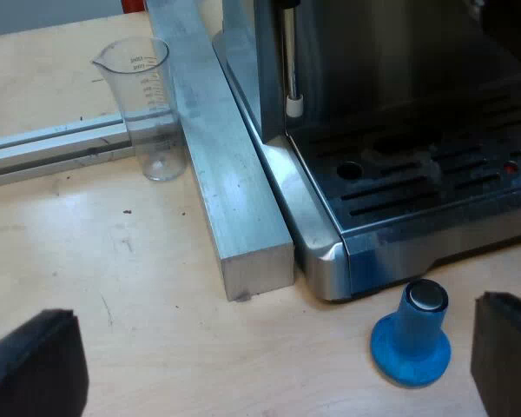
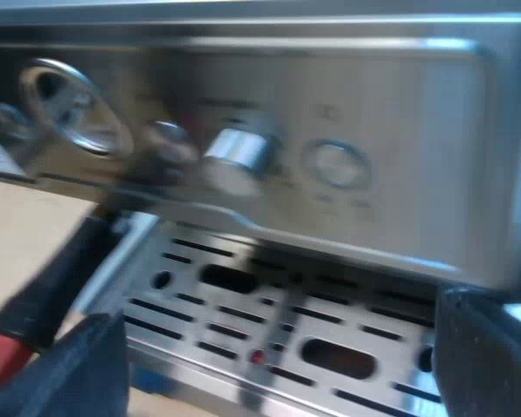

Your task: Put the handle in the coffee machine

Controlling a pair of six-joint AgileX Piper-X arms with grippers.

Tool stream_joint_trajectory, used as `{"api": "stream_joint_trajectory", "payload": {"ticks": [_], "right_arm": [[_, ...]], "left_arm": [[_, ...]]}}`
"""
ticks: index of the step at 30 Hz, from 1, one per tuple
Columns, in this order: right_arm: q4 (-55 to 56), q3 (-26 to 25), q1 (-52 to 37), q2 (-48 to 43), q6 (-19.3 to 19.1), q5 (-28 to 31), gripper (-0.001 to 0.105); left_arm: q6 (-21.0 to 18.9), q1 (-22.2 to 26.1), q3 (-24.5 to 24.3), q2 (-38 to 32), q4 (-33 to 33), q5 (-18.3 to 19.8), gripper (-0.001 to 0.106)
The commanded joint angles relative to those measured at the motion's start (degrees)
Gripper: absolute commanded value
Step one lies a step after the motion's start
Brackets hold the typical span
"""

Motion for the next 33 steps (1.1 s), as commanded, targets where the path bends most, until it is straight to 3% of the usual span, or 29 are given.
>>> {"api": "stream_joint_trajectory", "payload": {"ticks": [1, 15, 29, 33], "right_arm": [[4.3, -1.0, -2.8, -3.7, -2.2, 0.3, 0.073], [14.4, -1.0, -14.3, -16.7, -3.9, 6.5, 0.073], [18.4, -1.0, -23.2, -18.7, -3.8, 4.5, 0.073], [19.7, -1.0, -24.7, -18.7, -3.6, 6.6, 0.073]], "left_arm": [[-0.2, -0.3, 0.0, -8.3, -0.7, -0.7, 0.091], [-0.2, -0.3, 0.0, -8.3, -0.7, -0.7, 0.091], [-0.2, -0.3, 0.0, -8.3, -0.7, -0.7, 0.091], [-0.2, -0.4, 0.0, -8.3, -0.7, -0.7, 0.091]]}}
